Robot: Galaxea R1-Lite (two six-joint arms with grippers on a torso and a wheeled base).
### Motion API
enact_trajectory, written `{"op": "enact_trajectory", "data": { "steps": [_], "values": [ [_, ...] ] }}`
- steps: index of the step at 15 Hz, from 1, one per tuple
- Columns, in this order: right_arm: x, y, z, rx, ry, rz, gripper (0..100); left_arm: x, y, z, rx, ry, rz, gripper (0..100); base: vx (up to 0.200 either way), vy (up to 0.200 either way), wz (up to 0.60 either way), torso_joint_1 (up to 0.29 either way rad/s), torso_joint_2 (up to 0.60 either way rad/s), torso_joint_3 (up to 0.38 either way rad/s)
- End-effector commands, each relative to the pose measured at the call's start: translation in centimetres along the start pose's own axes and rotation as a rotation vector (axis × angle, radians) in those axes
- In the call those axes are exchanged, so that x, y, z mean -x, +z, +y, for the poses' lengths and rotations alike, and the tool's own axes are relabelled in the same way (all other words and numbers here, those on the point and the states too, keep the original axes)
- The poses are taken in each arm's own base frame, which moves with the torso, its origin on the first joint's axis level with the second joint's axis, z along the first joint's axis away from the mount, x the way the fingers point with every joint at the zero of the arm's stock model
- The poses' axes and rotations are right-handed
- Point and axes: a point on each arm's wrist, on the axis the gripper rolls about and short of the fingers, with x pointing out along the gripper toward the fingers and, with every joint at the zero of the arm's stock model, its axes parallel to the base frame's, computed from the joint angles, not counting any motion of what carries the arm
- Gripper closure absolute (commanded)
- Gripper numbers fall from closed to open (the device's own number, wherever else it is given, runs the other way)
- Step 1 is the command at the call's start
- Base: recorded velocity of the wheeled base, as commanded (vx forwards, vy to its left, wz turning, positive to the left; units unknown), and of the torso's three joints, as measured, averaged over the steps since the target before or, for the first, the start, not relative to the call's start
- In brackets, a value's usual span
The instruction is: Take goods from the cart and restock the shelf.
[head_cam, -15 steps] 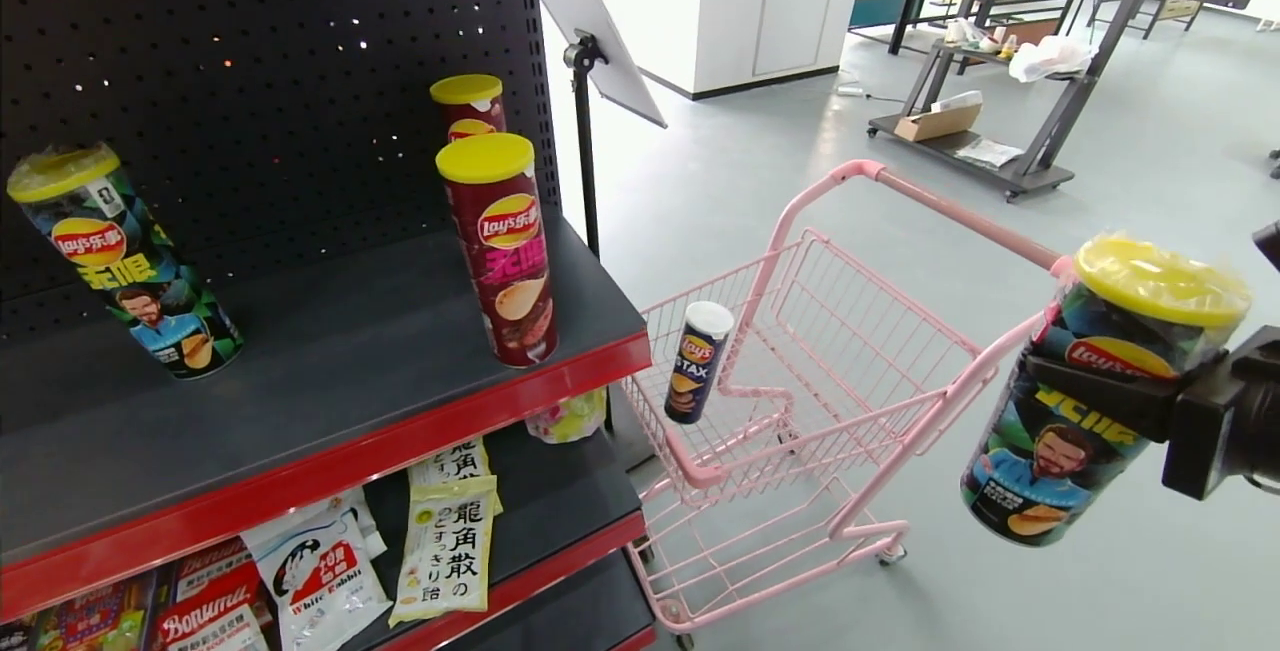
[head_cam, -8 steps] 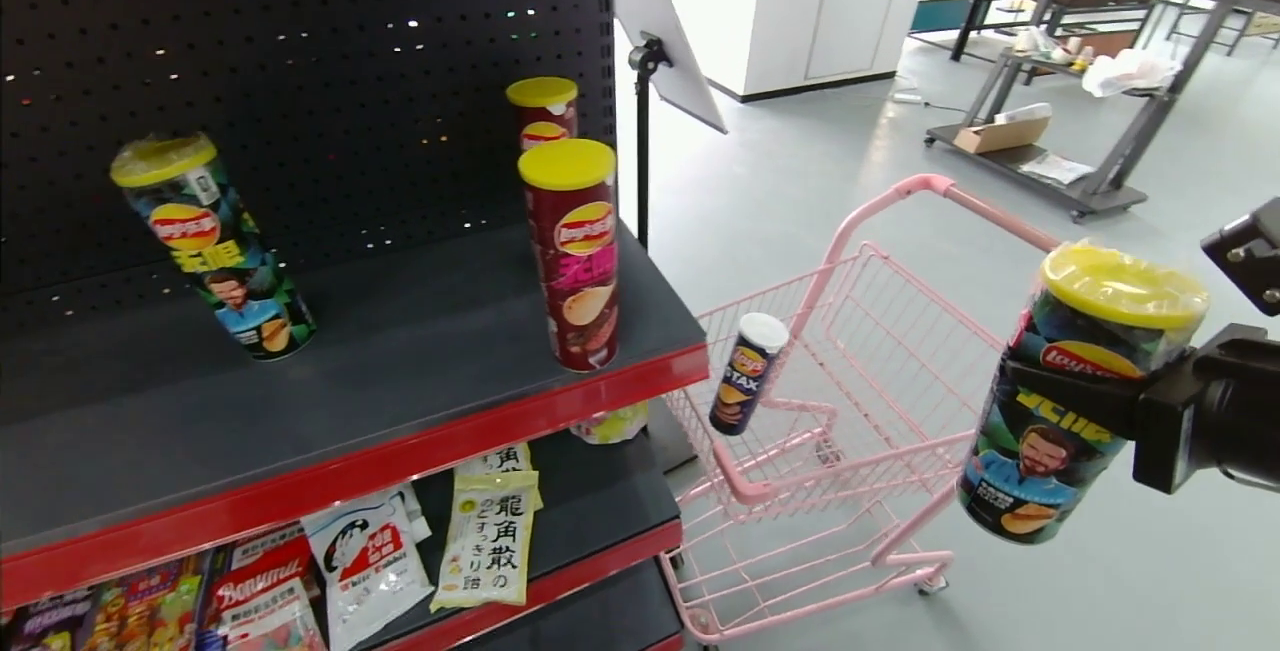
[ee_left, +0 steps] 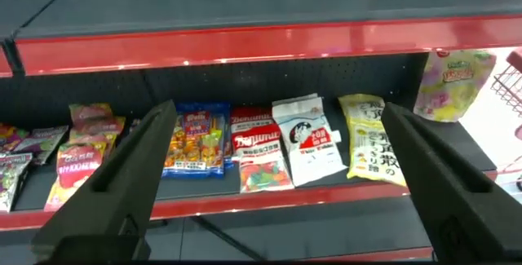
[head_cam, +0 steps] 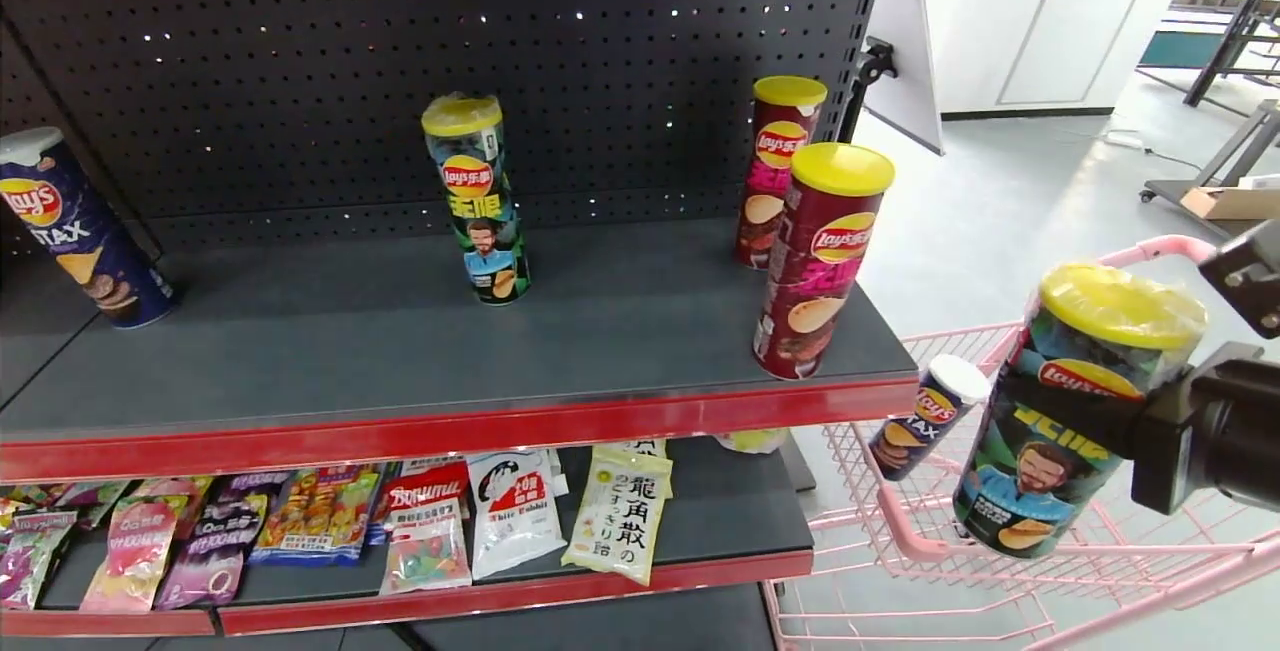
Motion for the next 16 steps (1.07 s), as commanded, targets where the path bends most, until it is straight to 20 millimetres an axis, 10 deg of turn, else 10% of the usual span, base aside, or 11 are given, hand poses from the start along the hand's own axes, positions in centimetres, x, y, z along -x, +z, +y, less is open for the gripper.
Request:
{"op": "enact_trajectory", "data": {
  "steps": [1, 16],
  "values": [
    [0.9, -0.9, 0.3, 0.002, 0.001, -0.028, 100, 0.0, 0.0, 0.0, 0.0, -0.001, 0.001, 0, 0.0, 0.0, 0.0, 0.0, 0.0, 0.0],
    [3.9, -3.5, 2.5, 0.054, 0.239, -0.102, 100, 0.0, 0.0, 0.0, -0.002, -0.002, 0.0, 0, 0.0, 0.173, 0.0, 0.002, 0.0, 0.001]
  ]
}}
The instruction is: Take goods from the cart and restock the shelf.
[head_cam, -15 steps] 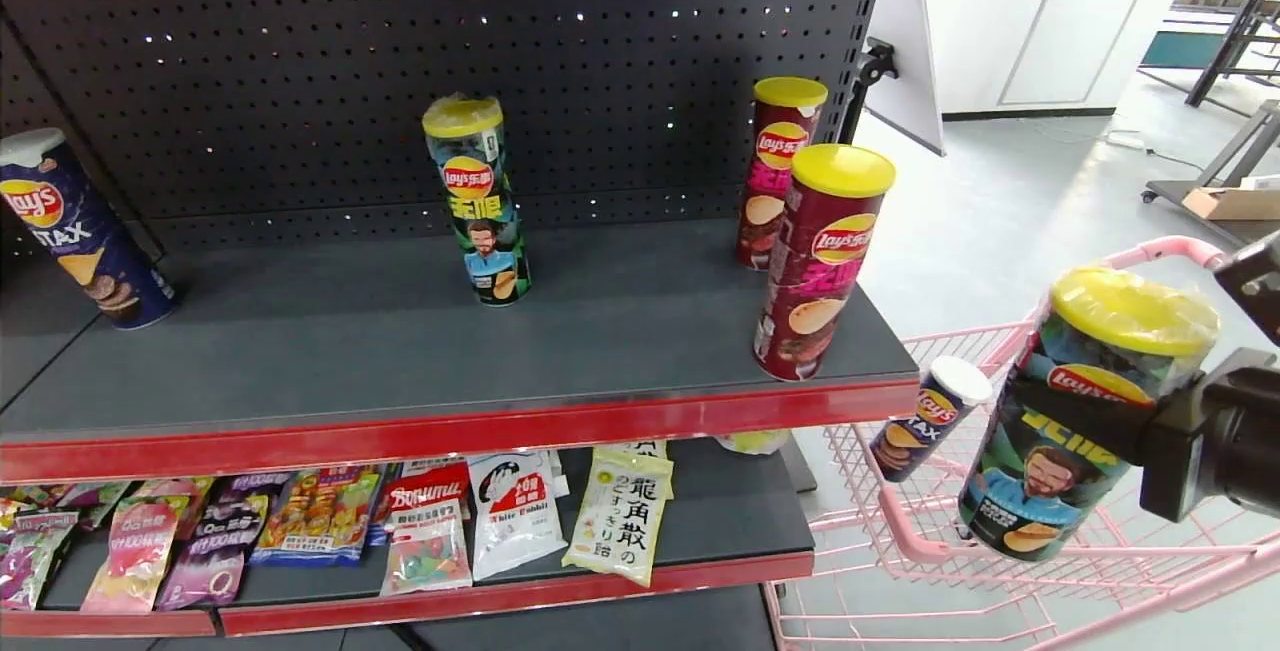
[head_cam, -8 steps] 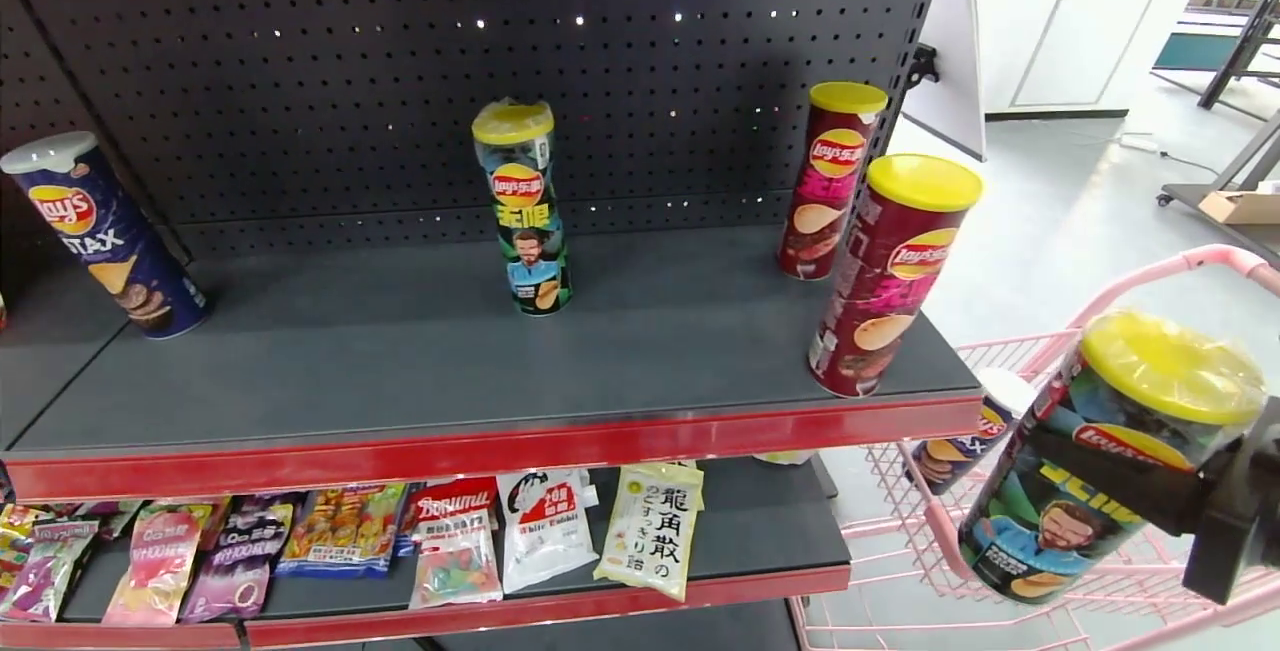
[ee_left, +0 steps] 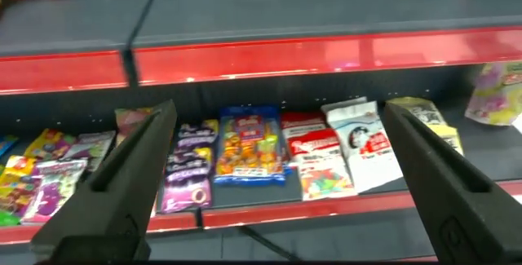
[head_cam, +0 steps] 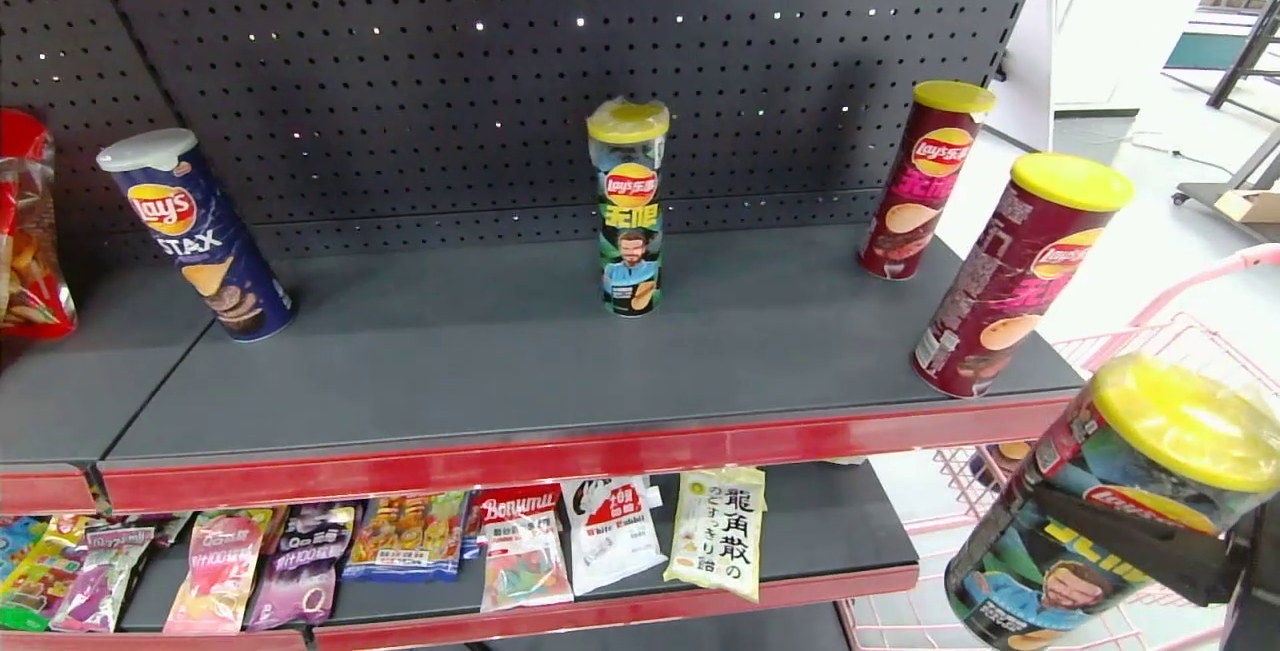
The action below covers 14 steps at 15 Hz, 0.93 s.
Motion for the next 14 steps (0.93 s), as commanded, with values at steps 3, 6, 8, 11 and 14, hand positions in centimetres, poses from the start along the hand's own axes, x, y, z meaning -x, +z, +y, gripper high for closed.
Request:
{"op": "enact_trajectory", "data": {
  "steps": [3, 6, 8, 11, 14],
  "values": [
    [0.24, -0.11, 0.16, 0.005, 0.006, -0.006, 100, -0.01, -0.01, 0.0, 0.0, 0.0, 0.001, 0, 0.0, 0.0, 0.0, 0.0, 0.0, 0.0],
    [0.24, -0.09, 0.16, 0.006, 0.005, -0.007, 100, -0.01, -0.01, 0.0, 0.001, 0.0, 0.001, 0, 0.133, 0.0, 0.0, 0.002, 0.0, -0.002],
    [0.24, -0.05, 0.15, 0.008, 0.005, -0.008, 100, -0.01, -0.01, 0.0, 0.001, 0.0, 0.001, 0, 0.2, 0.0, 0.0, -0.007, 0.0, 0.012],
    [0.25, 0.0, 0.14, 0.008, 0.003, -0.01, 100, -0.01, -0.01, 0.0, 0.003, 0.0, 0.001, 0, 0.0, 0.0, 0.0, 0.0, 0.0, 0.0],
    [0.76, -0.29, 0.33, 0.011, 0.002, -0.02, 100, -0.02, -0.05, 0.0, 0.004, 0.0, 0.003, 0, 0.0, 0.0, 0.0, 0.0, 0.0, 0.0]
  ]
}}
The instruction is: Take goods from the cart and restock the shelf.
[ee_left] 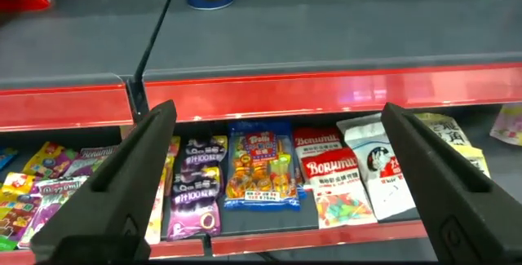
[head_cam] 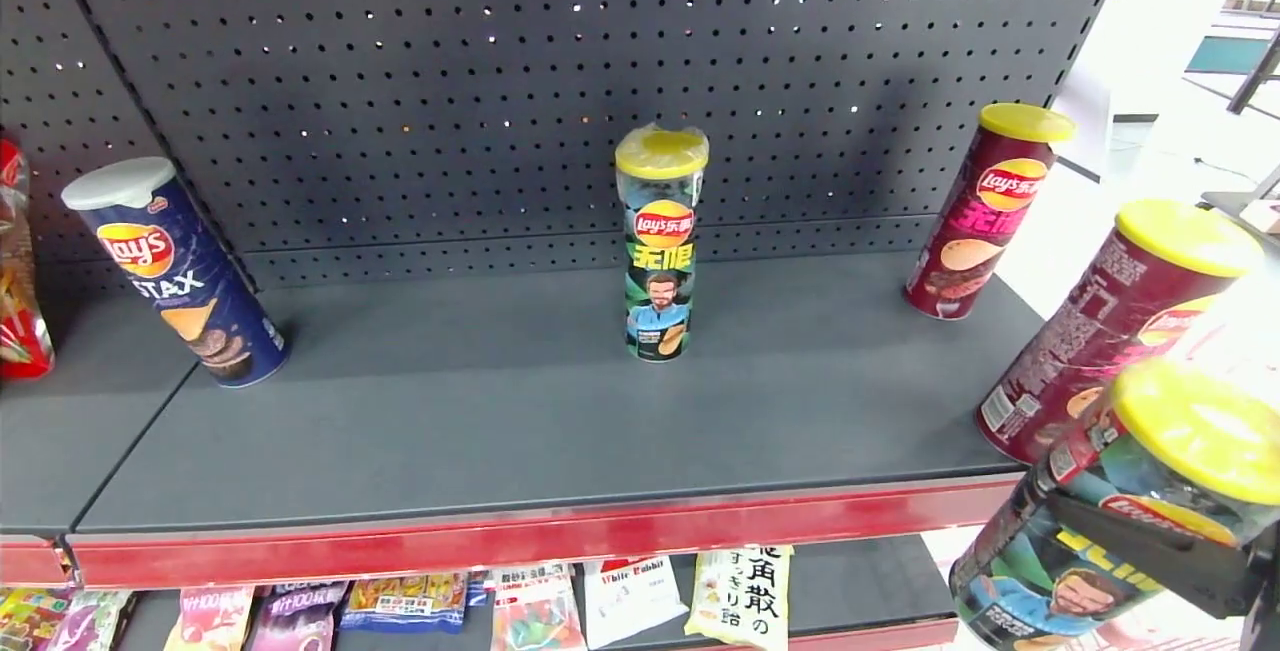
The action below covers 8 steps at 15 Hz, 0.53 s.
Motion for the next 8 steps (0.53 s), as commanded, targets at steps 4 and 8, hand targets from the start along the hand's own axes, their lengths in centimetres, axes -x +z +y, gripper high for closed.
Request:
{"op": "enact_trajectory", "data": {
  "steps": [4, 8],
  "values": [
    [1.1, -0.9, 0.5, 0.003, 0.004, -0.015, 100, 0.0, 0.0, 0.0, -0.003, -0.001, 0.001, 0, 0.0, 0.0, 0.0, 0.0, 0.0, 0.0],
    [1.1, -0.6, 0.5, -0.003, 0.041, -0.031, 100, -0.7, 10.2, 0.1, 0.13, -0.088, -0.065, 0, 0.0, 0.0, 0.0, 0.0, 0.0, 0.0]
  ]
}}
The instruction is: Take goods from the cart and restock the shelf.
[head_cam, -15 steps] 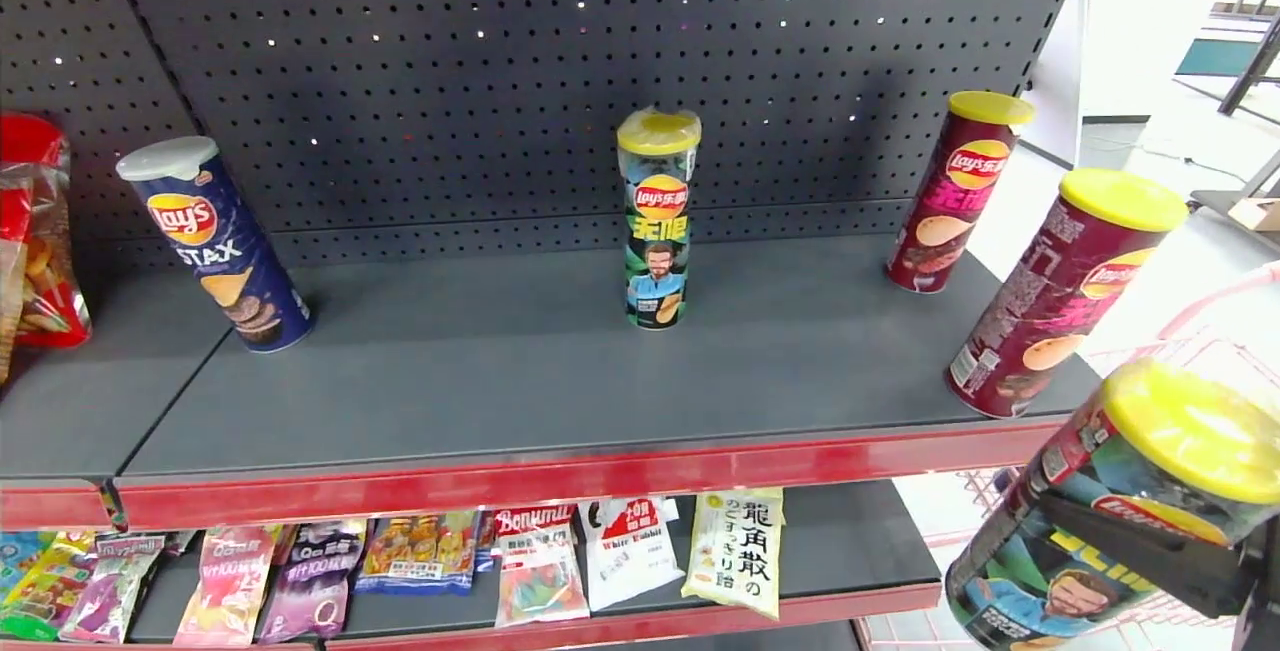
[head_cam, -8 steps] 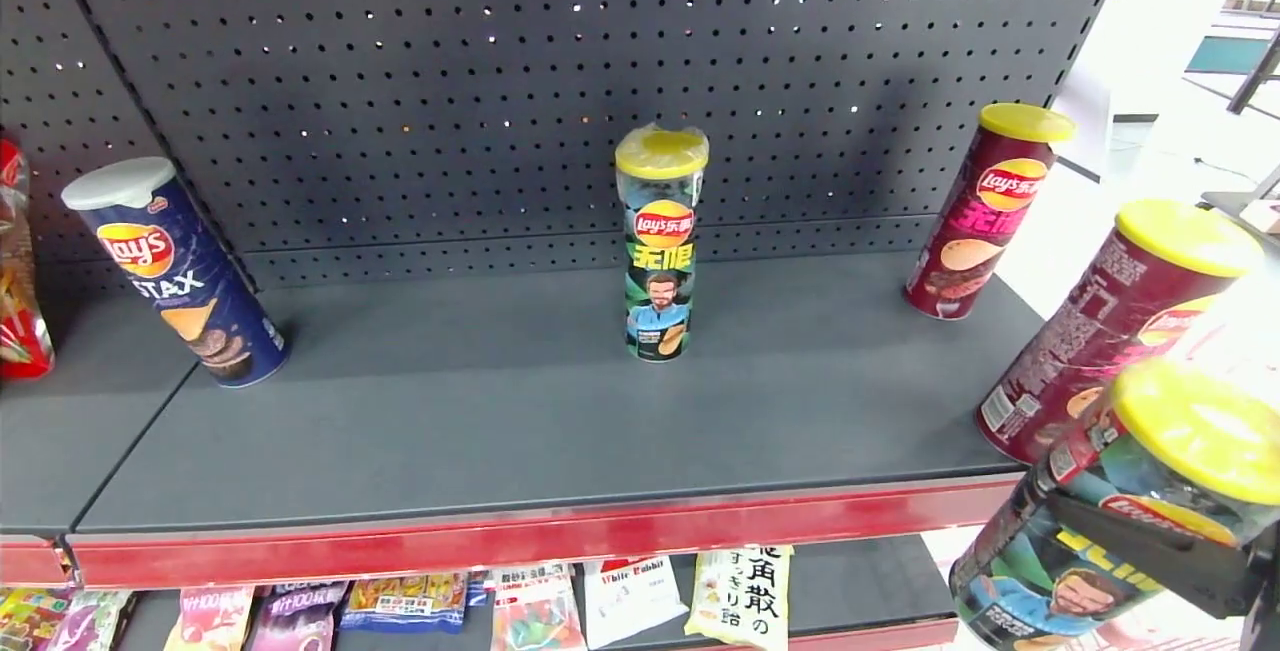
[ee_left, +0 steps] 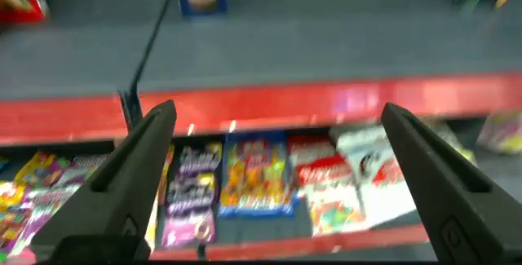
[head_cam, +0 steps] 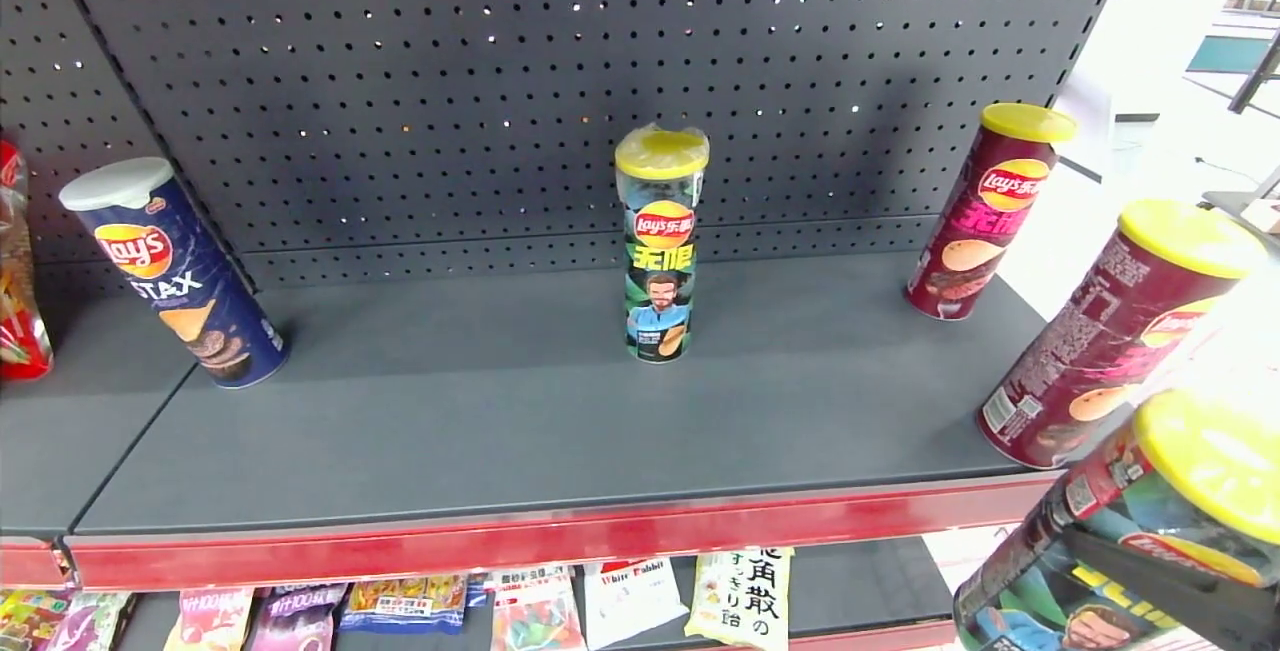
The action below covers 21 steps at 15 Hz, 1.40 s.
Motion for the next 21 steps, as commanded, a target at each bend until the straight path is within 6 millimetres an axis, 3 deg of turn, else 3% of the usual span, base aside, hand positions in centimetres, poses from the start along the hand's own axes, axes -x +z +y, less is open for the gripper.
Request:
{"op": "enact_trajectory", "data": {
  "steps": [1, 2, 3, 4, 5, 7, 10, 14, 21],
  "values": [
    [-0.2, 0.3, -0.1, -0.004, 0.003, 0.0, 100, -3.2, 14.4, -0.3, 0.164, -0.126, -0.047, 0, 0.0, 0.0, 0.0, 0.0, 0.0, 0.0],
    [-0.2, 0.1, -0.1, -0.007, 0.003, 0.008, 100, -4.3, 15.2, -0.5, 0.164, -0.169, -0.012, 0, 0.0, 0.0, 0.0, 0.0, 0.0, 0.0],
    [-0.4, 0.3, -0.2, -0.007, -0.003, 0.009, 100, -7.7, 15.7, -1.3, 0.119, -0.293, 0.086, 0, 0.0, 0.0, 0.0, 0.0, 0.0, 0.0],
    [-0.4, 0.6, -0.2, -0.004, -0.006, 0.0, 100, -10.1, 15.4, -2.2, 0.081, -0.441, 0.154, 0, 0.0, 0.0, 0.0, 0.0, 0.0, 0.0],
    [-0.4, 0.8, -0.3, -0.002, -0.008, -0.005, 100, -11.3, 15.3, -2.7, 0.073, -0.514, 0.18, 0, 0.0, 0.0, 0.0, 0.0, 0.0, 0.0],
    [-0.4, 1.5, -0.5, 0.003, -0.021, -0.026, 100, -16.9, 14.6, -5.0, -0.004, -0.808, 0.221, 0, 0.0, 0.0, 0.0, 0.0, 0.0, 0.0],
    [-0.4, 1.7, -0.6, 0.001, -0.033, -0.029, 100, -23.1, 13.8, -7.1, -0.048, -0.889, 0.254, 0, 0.0, 0.0, 0.0, 0.0, 0.0, 0.0],
    [-0.3, 1.7, -0.6, -0.011, -0.033, -0.031, 100, -28.4, 12.9, -10.4, -0.088, -0.974, 0.211, 0, 0.0, 0.0, 0.0, 0.0, 0.0, 0.0],
    [-0.3, 2.0, -0.6, -0.01, -0.037, -0.038, 100, -34.5, 12.0, -13.8, -0.14, -1.013, 0.15, 0, 0.0, 0.0, 0.0, 0.0, 0.0, 0.0]
  ]
}}
